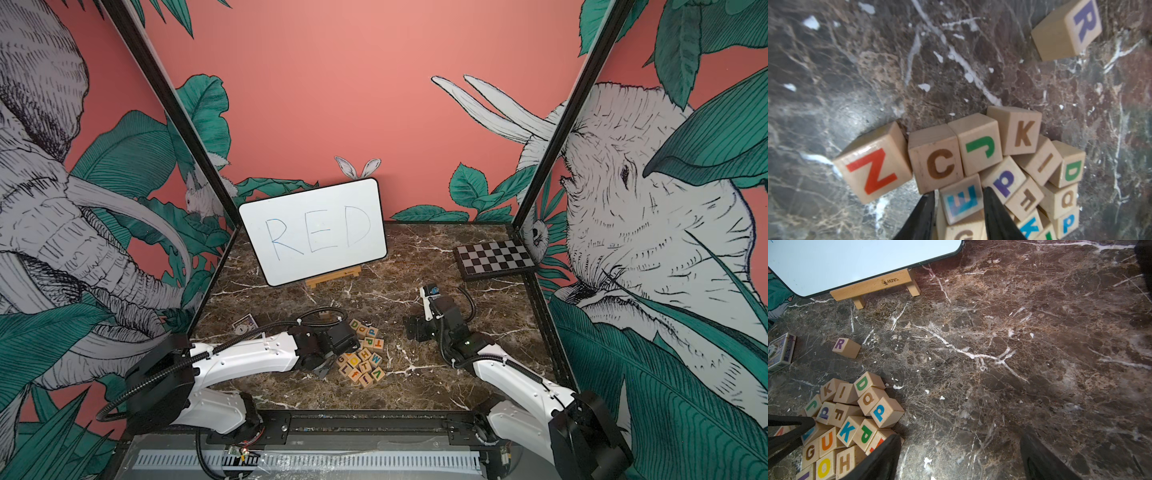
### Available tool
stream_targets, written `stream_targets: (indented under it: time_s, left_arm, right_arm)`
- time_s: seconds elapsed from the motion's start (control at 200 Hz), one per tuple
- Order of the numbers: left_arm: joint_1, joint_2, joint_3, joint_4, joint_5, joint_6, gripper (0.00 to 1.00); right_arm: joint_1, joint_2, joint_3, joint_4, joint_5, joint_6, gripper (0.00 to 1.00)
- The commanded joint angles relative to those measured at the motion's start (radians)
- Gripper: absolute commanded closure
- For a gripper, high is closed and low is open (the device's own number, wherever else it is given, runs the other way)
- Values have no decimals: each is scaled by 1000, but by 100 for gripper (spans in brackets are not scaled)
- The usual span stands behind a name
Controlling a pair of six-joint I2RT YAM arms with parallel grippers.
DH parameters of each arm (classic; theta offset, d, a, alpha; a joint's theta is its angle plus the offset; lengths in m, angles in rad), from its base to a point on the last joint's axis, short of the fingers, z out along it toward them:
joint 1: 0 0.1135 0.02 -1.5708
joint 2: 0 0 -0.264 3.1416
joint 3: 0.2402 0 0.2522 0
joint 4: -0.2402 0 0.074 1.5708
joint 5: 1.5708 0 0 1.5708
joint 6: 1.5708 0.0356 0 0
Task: Assemble the uppercase word "red" with letter blocks
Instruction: Pick up the letter block from the center of the board.
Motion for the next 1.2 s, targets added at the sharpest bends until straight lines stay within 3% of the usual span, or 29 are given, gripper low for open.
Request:
stream_targets:
  time_s: [0.0,0.22,0.54,1.195]
  left_arm:
    - [-4,-5,2,-25,-20,-88,59]
    - [-4,23,-18,25,-11,-86,55]
    - [-4,44,-13,16,-8,-73,59]
    - [-4,71,48,-112,-50,5,61]
  right_arm:
    - [-2,-4,-7,10,0,-4,11]
    - [-2,-4,-5,9,-2,-7,11]
    - [-2,-1,-5,9,-4,-8,11]
    - [-2,-8,-4,4,-1,-12,11]
